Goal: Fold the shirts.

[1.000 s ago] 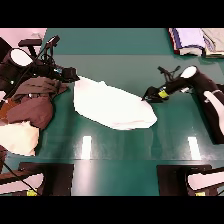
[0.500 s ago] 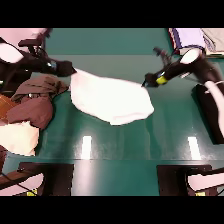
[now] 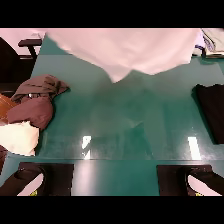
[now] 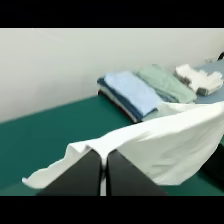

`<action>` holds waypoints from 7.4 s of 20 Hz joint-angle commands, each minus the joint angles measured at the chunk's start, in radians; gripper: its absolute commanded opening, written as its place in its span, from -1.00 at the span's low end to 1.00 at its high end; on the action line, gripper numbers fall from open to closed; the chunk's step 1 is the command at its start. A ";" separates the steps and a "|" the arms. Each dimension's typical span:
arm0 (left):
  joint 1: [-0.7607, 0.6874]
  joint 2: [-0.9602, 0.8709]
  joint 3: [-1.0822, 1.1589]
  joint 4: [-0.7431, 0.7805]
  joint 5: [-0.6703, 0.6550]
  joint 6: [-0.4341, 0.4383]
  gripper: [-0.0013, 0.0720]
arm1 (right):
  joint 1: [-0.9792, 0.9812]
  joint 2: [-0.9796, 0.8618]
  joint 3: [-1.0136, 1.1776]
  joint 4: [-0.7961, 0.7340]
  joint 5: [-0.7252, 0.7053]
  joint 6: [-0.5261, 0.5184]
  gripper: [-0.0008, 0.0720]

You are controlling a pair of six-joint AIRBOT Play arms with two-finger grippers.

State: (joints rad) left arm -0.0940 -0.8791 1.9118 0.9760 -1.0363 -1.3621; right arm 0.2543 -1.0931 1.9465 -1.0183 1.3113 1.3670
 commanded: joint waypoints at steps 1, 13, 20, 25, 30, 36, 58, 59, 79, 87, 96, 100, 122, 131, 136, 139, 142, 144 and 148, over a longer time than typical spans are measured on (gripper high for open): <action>0.001 0.056 0.150 0.005 0.010 -0.011 -0.90 | -0.002 0.113 0.061 -0.087 0.003 0.058 -0.94; 0.001 -0.212 -0.241 0.271 -0.161 -0.130 -0.90 | -0.002 -0.300 0.060 -0.153 0.315 0.203 -0.94; 0.001 -0.608 -0.362 0.275 -0.045 -0.122 -0.89 | -0.002 -0.723 0.060 -0.151 0.217 0.168 -0.94; 0.001 -0.702 -0.362 0.266 0.016 -0.128 0.32 | -0.011 -0.794 0.060 -0.117 0.154 0.163 0.29; 0.012 -0.665 -0.338 0.259 -0.168 -0.134 0.51 | -0.081 -0.719 0.047 -0.009 0.237 0.110 0.23; 0.011 -0.366 -0.884 0.093 -0.111 -0.149 0.51 | -0.116 -0.392 -0.360 0.006 0.161 0.078 0.21; -0.475 -0.223 -1.384 -0.277 0.521 -0.332 -0.89 | -0.123 -0.059 -0.657 -0.035 0.066 0.079 0.21; -0.449 -0.219 -1.367 -0.264 0.493 -0.329 -0.89 | -0.142 -0.043 -0.695 -0.045 0.084 0.079 0.21; -0.136 -0.137 -1.212 -0.089 0.249 -0.208 -0.89 | -0.380 -0.064 -1.422 0.120 -0.156 0.070 0.04; -0.066 0.041 -1.032 0.068 0.058 -0.209 -0.89 | -0.253 -0.011 -1.096 0.088 -0.032 0.069 -0.94; 0.085 0.155 -0.098 0.178 -0.091 -0.175 -0.90 | -0.446 0.300 -0.241 0.072 0.029 0.069 -0.94; 0.085 0.155 0.199 0.205 -0.073 -0.209 -0.90 | -0.654 0.314 0.035 0.072 0.114 0.069 -0.94; 0.085 -0.520 -0.435 0.191 0.034 -0.190 -0.90 | -0.326 -0.453 -0.213 -0.204 0.230 0.211 -0.94; 0.127 -0.735 -0.318 0.138 0.042 -0.067 -0.90 | -0.326 -0.739 0.064 -0.205 0.218 0.171 -0.94; 0.182 -0.734 -0.368 0.139 -0.228 0.023 -0.90 | -0.325 -0.595 -0.233 -0.204 0.157 0.146 -0.94; 0.181 -0.734 -0.481 0.139 -0.219 0.035 -0.89 | -0.324 -0.520 -0.435 -0.202 0.093 0.146 -0.94; 0.181 -0.734 -0.550 0.143 -0.187 0.014 -0.89 | -0.325 -0.491 -0.560 -0.119 0.070 0.123 -0.94; 0.181 -0.734 -0.554 0.143 -0.186 -0.021 0.34 | -0.325 -0.486 -0.603 -0.050 0.059 0.106 -0.62; 0.183 -0.669 -0.555 0.202 -0.262 -0.055 0.34 | -0.339 -0.420 -0.604 -0.067 0.071 0.104 0.02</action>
State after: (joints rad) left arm 0.0868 -1.5867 1.3670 1.1286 -1.2423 -1.3846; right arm -0.0734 -1.5604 1.3682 -1.0985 1.3823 1.4807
